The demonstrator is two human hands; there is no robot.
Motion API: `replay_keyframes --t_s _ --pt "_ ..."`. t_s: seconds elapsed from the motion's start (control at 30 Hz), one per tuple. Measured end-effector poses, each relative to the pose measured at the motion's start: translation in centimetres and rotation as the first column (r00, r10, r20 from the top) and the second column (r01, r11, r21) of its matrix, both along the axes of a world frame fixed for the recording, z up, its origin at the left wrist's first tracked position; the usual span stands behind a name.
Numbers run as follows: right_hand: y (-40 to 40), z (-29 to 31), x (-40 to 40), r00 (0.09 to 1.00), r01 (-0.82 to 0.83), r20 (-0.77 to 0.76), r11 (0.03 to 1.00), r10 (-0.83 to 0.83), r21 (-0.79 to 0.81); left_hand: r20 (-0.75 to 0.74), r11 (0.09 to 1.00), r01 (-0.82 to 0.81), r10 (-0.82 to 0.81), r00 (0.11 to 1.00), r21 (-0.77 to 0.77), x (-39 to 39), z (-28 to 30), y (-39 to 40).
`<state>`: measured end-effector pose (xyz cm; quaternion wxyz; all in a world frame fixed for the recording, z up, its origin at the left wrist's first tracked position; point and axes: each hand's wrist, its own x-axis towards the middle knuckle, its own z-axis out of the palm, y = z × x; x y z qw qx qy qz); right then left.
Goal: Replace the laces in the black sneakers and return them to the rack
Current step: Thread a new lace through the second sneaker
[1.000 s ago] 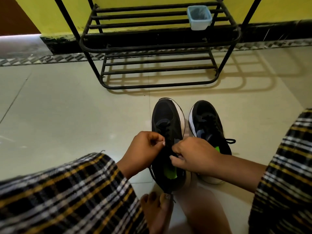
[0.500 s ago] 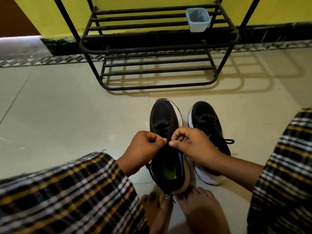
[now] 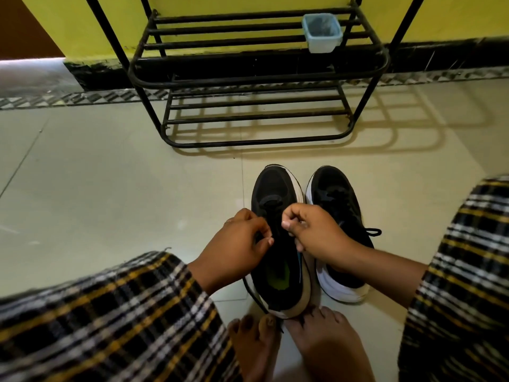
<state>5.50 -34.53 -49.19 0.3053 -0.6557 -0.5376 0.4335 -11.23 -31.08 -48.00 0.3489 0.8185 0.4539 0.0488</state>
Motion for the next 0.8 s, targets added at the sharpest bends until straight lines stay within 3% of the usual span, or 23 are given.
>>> replay_keyframes --t_s 0.17,0.43,0.5,0.6,0.67,0.73,0.8 --pt "0.3 0.6 0.3 0.994 -0.054 0.095 0.995 0.046 0.079 0.146 0.977 -0.215 0.211 0.966 0.008 0.3 0.5 0.0" --pt "1.6 4.8 1.0 0.998 -0.044 0.055 0.95 0.028 0.31 0.449 0.893 -0.446 0.426 0.786 -0.066 0.1 2.0 1.1" --pt "1.8 5.6 1.1 0.995 0.035 -0.095 0.946 -0.005 0.321 0.495 0.889 -0.453 0.424 0.758 -0.069 0.0 2.4 1.3" --pt "1.8 6.3 1.0 0.909 0.155 -0.415 0.96 -0.046 0.233 0.53 0.897 -0.436 0.408 0.744 -0.078 0.0 2.6 1.3" --pt "1.8 6.1 1.1 0.945 0.166 -0.314 0.964 -0.096 0.206 0.532 0.909 -0.41 0.386 0.754 -0.079 0.0 2.5 1.3" --pt "1.9 5.2 1.4 0.993 0.117 -0.035 0.987 -0.114 0.114 0.508 0.928 -0.37 0.339 0.791 -0.043 0.0 2.2 1.1" --pt "1.7 4.3 1.7 0.98 0.04 0.197 0.997 -0.027 -0.062 0.469 0.942 -0.334 0.29 0.834 0.011 -0.2 1.9 1.0"
